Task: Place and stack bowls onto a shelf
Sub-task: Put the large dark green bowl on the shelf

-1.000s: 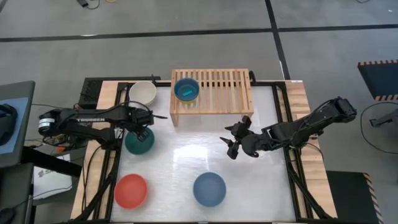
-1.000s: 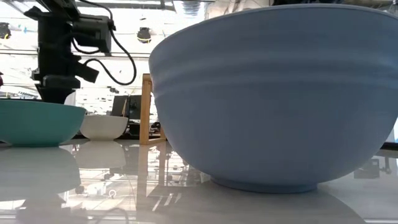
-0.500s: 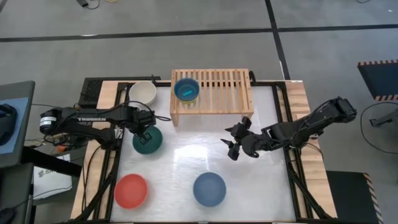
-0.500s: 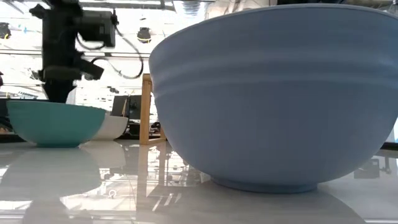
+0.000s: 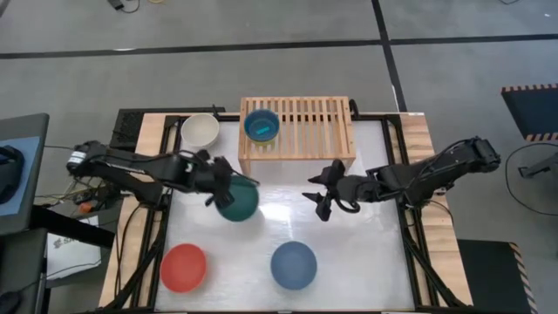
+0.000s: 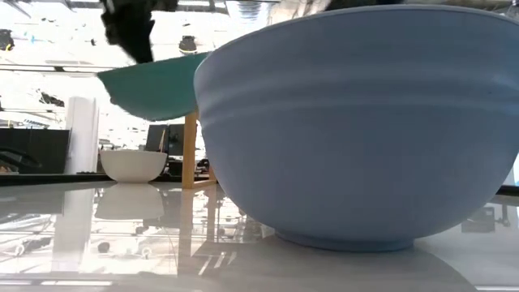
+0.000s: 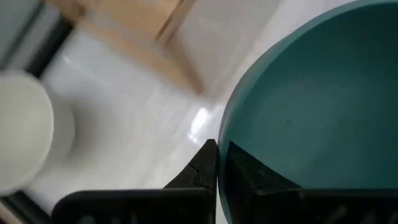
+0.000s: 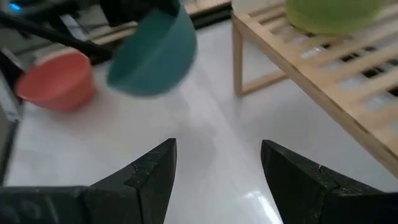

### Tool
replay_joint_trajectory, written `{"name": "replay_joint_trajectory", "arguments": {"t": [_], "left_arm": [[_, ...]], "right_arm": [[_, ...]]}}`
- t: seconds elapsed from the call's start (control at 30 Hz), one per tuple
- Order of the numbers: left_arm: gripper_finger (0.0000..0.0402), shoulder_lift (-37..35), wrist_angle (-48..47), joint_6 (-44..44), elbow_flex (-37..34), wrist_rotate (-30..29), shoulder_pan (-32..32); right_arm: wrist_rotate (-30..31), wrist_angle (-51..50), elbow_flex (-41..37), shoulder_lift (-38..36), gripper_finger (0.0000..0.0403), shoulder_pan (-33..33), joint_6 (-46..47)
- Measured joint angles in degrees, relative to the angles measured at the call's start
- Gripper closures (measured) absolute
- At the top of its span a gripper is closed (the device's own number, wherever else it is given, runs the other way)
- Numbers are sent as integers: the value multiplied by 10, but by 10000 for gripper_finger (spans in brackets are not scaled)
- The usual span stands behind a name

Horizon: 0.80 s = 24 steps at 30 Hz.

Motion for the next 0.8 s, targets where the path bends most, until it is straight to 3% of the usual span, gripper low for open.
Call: {"name": "replay_joint_trajectory", "arguments": {"t": [0.23, 0.47, 0.6, 0.8], "left_arm": [[401, 144, 6, 68, 138, -136, -48], [401, 254, 30, 153, 262, -241, -65], [401, 280, 73, 204, 293, -262, -64], [401, 280, 141, 249, 296, -268, -61]], "right_arm": [[-3, 1, 68, 0, 143, 2, -60], [-1, -2, 74, 0, 143, -7, -98], [7, -1, 74, 9, 143, -1, -155], [97, -5, 74, 30, 143, 10, -213]]}}
